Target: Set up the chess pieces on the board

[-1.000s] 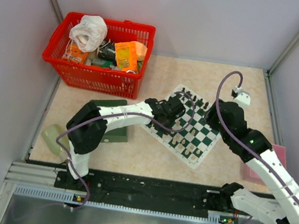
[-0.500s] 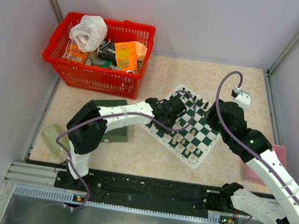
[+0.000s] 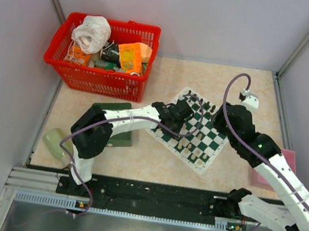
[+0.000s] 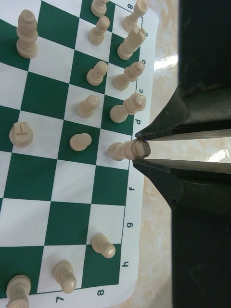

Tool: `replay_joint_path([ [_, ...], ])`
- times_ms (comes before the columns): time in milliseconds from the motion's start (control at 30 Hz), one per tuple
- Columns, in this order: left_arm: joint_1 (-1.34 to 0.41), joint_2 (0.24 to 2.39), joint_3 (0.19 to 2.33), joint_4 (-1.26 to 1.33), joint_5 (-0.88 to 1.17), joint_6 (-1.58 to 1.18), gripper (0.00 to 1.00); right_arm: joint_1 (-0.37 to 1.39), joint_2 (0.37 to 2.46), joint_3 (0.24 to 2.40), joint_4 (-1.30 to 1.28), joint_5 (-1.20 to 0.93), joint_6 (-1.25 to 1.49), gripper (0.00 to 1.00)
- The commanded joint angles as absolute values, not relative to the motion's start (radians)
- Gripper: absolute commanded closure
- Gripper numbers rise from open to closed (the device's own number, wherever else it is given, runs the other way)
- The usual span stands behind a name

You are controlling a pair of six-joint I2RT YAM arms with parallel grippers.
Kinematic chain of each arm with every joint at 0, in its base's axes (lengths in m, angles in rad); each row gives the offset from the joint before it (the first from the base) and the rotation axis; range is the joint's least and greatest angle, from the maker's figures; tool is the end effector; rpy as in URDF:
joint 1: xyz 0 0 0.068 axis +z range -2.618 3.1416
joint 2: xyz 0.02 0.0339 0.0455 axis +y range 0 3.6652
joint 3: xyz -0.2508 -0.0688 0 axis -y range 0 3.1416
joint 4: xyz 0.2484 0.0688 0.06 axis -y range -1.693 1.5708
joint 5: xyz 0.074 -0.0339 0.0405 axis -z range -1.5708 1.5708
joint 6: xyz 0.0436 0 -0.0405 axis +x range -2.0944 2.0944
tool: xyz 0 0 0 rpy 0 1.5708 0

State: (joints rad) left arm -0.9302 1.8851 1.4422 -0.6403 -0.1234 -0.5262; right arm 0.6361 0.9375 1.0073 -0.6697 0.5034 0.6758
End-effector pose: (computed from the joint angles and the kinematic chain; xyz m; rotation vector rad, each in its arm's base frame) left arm 0.2449 -0.3196 0.1962 0.4972 2.6331 -0.3200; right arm 0.1796 0.1065 0.3295 0.3232 2.0724 0.2452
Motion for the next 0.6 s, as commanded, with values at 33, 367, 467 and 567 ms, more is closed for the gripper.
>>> replay_joint_path([
  [33, -0.936, 1.901, 1.439, -0.604, -0.120, -0.540, 0.98, 0.626, 0.934, 0.999, -0.649, 0.512, 0.680, 0.47],
  [367, -0.939, 1.902, 1.427, -0.588, -0.123, -0.546, 0.91, 0.626, 0.936, 0.999, -0.649, 0.512, 0.678, 0.47],
  [467, -0.940, 1.894, 1.422, -0.586, -0.124, -0.546, 0.82, 0.626, 0.940, 0.999, -0.647, 0.509, 0.678, 0.47],
  [567, -0.943, 1.894, 1.424, -0.583, -0.121, -0.546, 0.76, 0.627, 0.940, 0.996, -0.647, 0.506, 0.680, 0.47],
])
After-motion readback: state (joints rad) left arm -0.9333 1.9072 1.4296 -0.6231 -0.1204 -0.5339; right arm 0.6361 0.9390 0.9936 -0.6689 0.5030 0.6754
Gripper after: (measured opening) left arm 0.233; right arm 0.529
